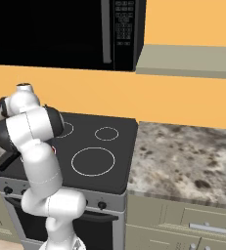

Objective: Pick up the sugar cube(s) and place them in the saucepan with hot chocolate.

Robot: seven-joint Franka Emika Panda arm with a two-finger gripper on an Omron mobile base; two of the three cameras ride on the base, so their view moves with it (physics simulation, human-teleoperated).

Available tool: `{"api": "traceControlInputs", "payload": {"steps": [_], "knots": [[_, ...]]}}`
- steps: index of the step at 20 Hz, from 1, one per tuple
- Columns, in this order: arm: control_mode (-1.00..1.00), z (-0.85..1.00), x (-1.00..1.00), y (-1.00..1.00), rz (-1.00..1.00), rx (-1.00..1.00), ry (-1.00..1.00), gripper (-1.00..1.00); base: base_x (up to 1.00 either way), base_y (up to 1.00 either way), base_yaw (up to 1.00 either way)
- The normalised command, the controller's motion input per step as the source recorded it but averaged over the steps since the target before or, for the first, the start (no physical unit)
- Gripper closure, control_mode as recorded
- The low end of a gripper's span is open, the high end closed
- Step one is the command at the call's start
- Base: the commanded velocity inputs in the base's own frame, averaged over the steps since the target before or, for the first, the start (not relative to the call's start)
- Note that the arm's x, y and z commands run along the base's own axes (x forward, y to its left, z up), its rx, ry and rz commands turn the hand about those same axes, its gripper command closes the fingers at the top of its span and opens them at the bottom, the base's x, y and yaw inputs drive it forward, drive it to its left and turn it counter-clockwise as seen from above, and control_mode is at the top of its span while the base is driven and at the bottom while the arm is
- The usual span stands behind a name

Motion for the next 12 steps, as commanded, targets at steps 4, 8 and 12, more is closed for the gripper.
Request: {"api": "traceControlInputs", "payload": {"steps": [4,8,12], "knots": [[-1.0,-0.14,-0.01,0.0,0.0,-0.01,0.0,1.0,0.0,0.0,0.0],[-1.0,-0.16,0.0,0.0,0.0,-0.02,0.0,1.0,0.0,0.0,0.0],[-1.0,-0.15,0.0,0.0,0.0,-0.02,0.0,1.0,0.0,0.0,0.0]]}}
